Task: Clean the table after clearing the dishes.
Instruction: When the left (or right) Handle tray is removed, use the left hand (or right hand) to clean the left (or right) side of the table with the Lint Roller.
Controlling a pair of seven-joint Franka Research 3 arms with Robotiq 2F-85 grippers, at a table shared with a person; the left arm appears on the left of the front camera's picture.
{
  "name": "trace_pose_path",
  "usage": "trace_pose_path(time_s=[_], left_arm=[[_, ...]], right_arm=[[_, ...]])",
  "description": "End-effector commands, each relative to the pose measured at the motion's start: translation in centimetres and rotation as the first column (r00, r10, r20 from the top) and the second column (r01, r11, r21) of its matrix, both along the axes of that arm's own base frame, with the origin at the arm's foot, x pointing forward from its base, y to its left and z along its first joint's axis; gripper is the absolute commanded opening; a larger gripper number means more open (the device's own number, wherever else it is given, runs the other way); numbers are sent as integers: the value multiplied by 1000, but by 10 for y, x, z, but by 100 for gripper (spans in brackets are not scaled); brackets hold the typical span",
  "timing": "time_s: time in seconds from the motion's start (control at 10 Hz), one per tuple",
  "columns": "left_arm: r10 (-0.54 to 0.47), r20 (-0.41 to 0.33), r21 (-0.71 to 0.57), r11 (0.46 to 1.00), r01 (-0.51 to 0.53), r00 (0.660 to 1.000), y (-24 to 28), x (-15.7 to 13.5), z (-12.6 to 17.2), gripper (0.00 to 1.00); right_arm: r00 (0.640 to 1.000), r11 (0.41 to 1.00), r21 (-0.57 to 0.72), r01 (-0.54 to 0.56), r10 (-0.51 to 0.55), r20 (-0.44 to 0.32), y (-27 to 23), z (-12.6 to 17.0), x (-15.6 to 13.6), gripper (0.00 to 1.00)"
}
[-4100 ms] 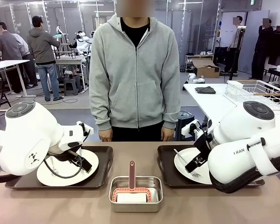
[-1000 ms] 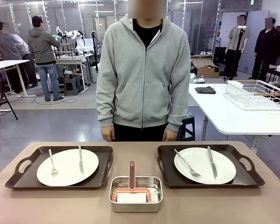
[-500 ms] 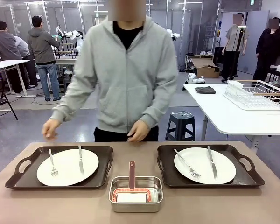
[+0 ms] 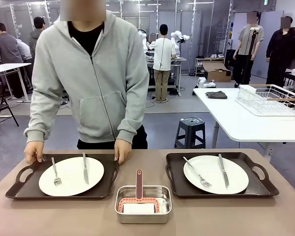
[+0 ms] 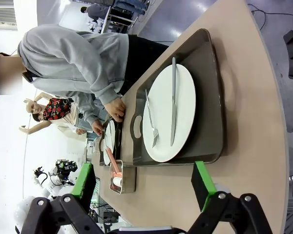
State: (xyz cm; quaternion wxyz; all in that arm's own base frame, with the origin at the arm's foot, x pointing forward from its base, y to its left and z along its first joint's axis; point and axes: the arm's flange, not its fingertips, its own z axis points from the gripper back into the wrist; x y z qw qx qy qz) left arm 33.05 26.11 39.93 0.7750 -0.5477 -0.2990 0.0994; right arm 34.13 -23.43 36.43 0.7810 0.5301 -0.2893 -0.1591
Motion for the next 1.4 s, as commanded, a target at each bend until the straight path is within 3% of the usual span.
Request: trace_pose_path(time_s=[0.0,1.3], left_arm=[[5,0,1,1000,-5,1000,2,-2,0,100],[5,0,1,1000,-5,1000,2,-2,0,100]], right_arm=[[1000,1000,-3,-4,4,1,-2,1,-3,100],[1000,1000,-3,-4,4,1,-2,1,-3,100]])
